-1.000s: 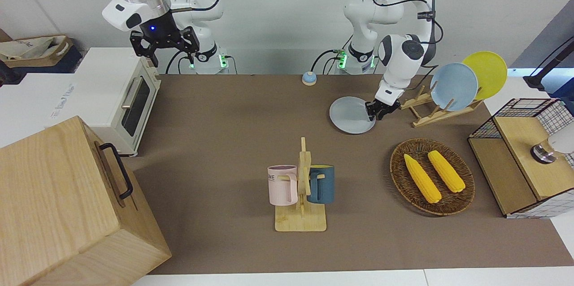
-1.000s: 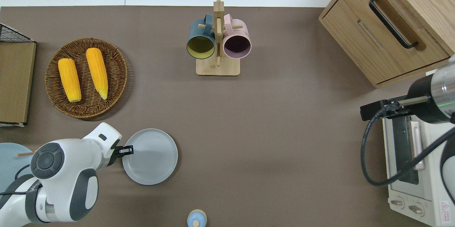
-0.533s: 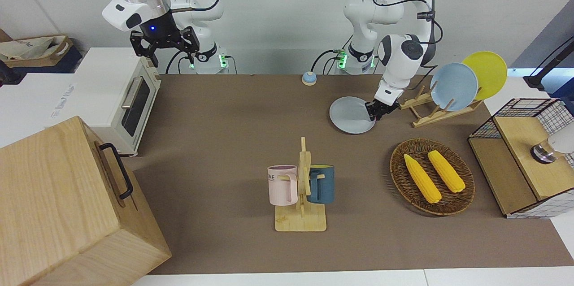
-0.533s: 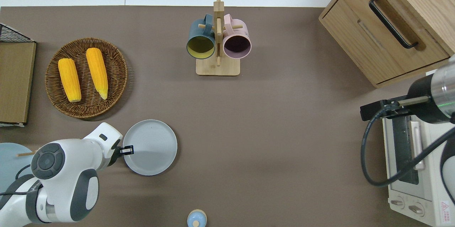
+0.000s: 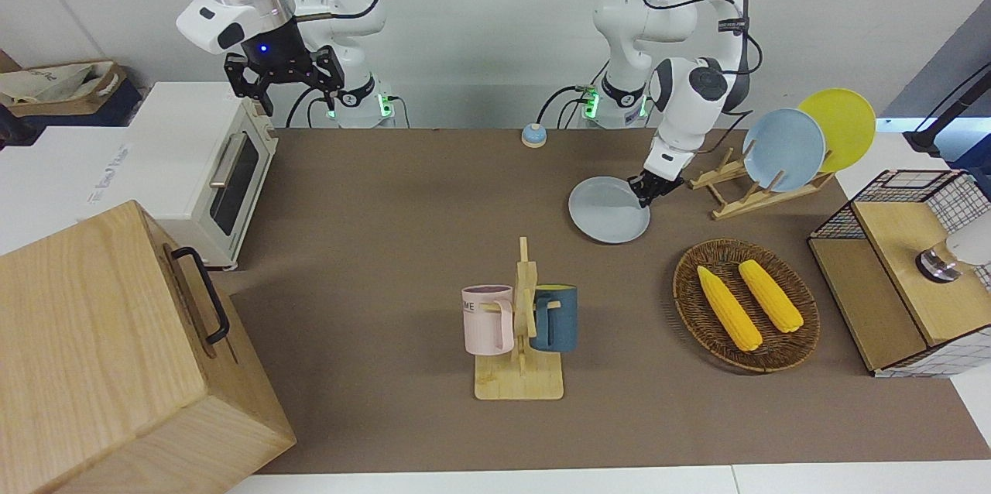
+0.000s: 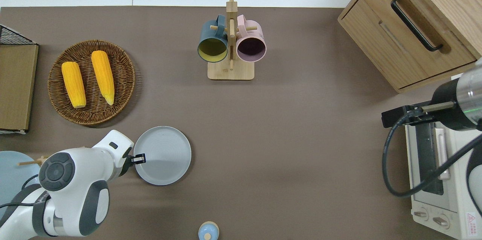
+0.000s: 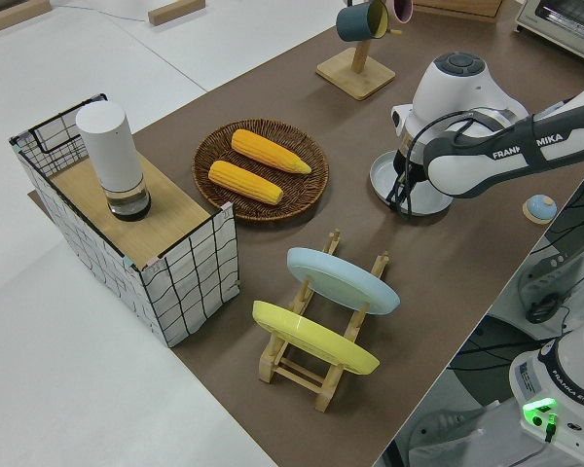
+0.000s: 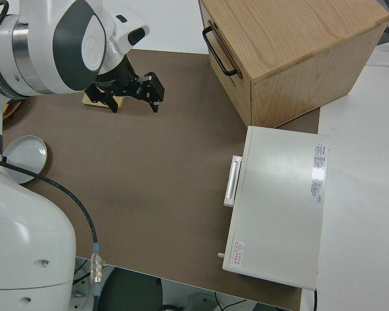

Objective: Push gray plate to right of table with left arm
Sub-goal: 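Push the gray plate with the left gripper toward the toaster oven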

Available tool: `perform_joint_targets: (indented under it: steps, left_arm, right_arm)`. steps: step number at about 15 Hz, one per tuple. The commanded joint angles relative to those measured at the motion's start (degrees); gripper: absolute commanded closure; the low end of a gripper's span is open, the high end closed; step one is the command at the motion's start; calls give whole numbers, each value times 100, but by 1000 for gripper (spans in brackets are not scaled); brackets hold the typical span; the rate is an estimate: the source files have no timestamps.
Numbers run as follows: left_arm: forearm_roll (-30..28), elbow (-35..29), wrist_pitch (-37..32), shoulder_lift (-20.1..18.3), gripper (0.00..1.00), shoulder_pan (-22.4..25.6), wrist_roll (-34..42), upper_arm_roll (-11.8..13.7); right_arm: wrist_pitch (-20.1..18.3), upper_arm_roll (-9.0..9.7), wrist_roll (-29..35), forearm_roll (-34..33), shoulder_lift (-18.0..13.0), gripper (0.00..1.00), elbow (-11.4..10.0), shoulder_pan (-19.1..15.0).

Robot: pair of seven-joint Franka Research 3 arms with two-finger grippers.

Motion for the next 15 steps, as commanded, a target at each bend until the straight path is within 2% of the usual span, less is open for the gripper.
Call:
perform_joint_targets:
  steps: [1,8,15]
  left_arm:
    - [-35,-125,113,-49,1000,-160,-727,-410]
    - [-26,-11,78,12,1000,-160,-1519,-939]
    - [-26,218,60,267,1000,-160,-2415,-1457]
  right_arm:
    - [-69,30,-15,58,-35,17,7,-67]
    - [-69,30,-6,58,-35,17,7,-67]
    - [-69,30,-15,58,-35,17,7,-67]
